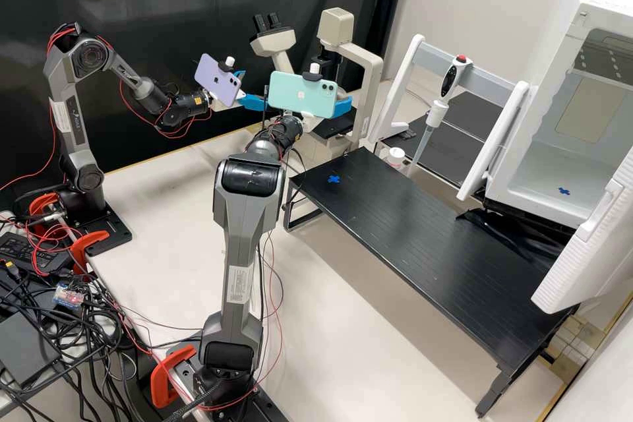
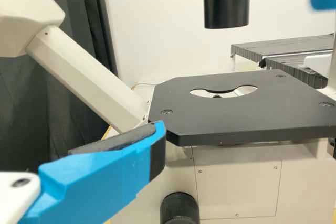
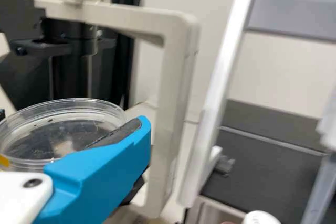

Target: Move the petri dish to the microscope

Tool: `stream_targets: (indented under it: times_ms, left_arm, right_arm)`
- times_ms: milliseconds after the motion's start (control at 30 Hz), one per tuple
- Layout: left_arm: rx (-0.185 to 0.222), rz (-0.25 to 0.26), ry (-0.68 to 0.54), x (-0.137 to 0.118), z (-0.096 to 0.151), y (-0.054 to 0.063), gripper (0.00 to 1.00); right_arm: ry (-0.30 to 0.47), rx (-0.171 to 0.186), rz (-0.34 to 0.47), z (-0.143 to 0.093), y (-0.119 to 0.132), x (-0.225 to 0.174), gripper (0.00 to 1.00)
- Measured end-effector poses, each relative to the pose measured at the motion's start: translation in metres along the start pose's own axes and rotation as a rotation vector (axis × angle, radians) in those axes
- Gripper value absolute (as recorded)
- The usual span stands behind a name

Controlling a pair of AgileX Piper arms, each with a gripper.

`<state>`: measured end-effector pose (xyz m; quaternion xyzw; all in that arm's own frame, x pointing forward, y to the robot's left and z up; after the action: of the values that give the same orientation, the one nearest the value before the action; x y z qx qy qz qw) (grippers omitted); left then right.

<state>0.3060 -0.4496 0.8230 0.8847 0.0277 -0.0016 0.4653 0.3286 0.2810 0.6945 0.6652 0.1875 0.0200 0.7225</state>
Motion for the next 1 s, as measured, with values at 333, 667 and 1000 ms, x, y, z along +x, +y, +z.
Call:
stream_targets:
  times_ms: [333, 667, 1000]
  left_arm:
    - [0.000, 0.000, 0.000, 0.000, 0.000, 0.000, 1.00]
    - [0.000, 0.000, 0.000, 0.000, 0.000, 0.000, 1.00]
    - [0.000, 0.000, 0.000, 0.000, 0.000, 0.000, 1.00]
  right_arm:
    - [-0.035, 0.008, -0.102, 0.010, -0.032, 0.032, 0.00]
    - [-0.110, 0.025, -0.131, 0.022, -0.053, 0.067, 0.00]
    - [-0.155, 0.048, -0.140, 0.009, -0.055, 0.089, 0.00]
